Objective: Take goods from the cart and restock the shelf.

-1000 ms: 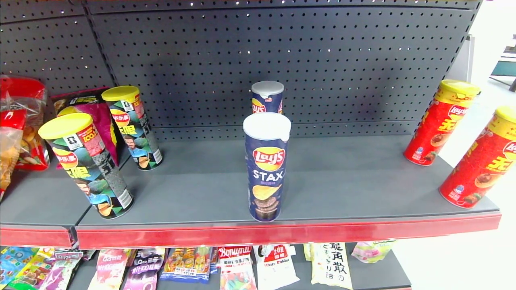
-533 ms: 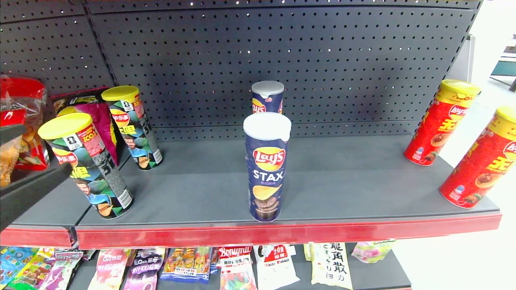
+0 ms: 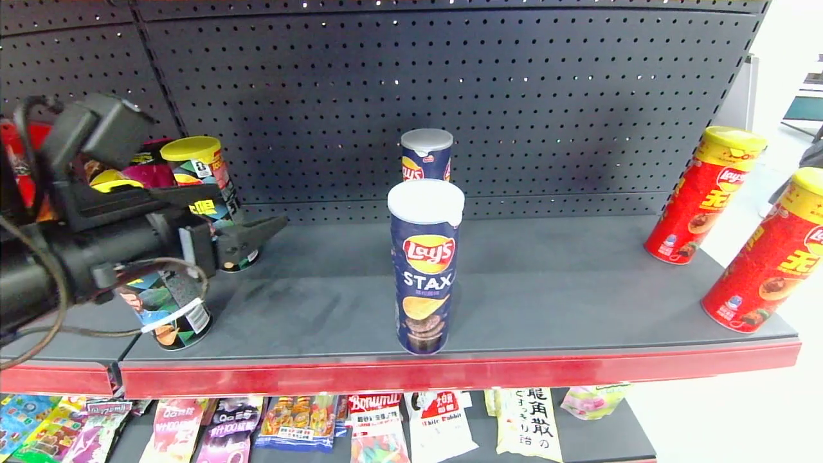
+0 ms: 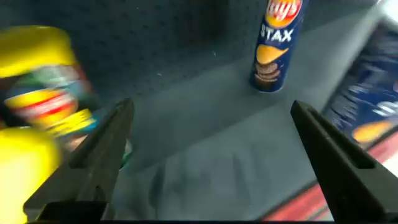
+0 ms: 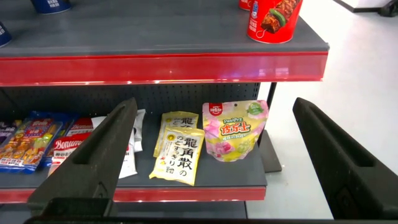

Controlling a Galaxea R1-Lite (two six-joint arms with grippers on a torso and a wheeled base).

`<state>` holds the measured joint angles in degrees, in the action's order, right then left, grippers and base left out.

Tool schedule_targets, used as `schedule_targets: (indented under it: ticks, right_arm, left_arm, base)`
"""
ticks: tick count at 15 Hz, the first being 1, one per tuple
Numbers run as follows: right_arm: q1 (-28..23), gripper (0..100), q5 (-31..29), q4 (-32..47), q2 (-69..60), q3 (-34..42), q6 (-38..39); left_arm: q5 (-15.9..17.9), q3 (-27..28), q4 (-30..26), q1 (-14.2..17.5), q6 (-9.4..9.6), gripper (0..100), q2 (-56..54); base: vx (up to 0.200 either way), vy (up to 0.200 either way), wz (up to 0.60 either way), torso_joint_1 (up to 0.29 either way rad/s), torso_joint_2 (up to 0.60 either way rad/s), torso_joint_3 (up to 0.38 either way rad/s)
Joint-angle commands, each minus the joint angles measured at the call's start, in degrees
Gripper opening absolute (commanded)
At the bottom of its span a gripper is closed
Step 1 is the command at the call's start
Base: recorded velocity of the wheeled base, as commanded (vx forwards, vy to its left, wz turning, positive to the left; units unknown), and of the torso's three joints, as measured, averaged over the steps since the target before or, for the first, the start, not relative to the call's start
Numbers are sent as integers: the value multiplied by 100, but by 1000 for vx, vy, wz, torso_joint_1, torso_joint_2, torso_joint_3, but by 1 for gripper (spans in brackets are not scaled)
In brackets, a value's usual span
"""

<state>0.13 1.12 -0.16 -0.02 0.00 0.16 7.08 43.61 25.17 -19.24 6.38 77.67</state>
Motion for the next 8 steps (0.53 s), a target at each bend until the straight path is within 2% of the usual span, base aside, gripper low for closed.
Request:
schedule_targets:
  ticks: [1,3,4,6,8]
  right_arm:
    - [4,100,2,-11,2,0,2]
    - [4,100,2,-11,2,0,2]
    - [4,100,2,-2,2,0,2]
    - [4,100,2,-11,2,0,2]
    - [4,100,2,-2,2,0,2]
  left_arm:
    - [-119,553,5,-274,-5,100,1084]
    - [-172,720,-320,-361,-5,100,1189]
    - [-286,807,-672,-441,-5,100,1189]
    - [-348,869,-883,-537,-14,100,1181]
    - [-603,957,-1129,-880,-163,100,1242]
  base:
    - [0,0,0,0,0,0]
    - [0,0,0,0,0,0]
    - [0,0,0,0,0,0]
    - [0,0,0,0,0,0]
    - [0,0,0,0,0,0]
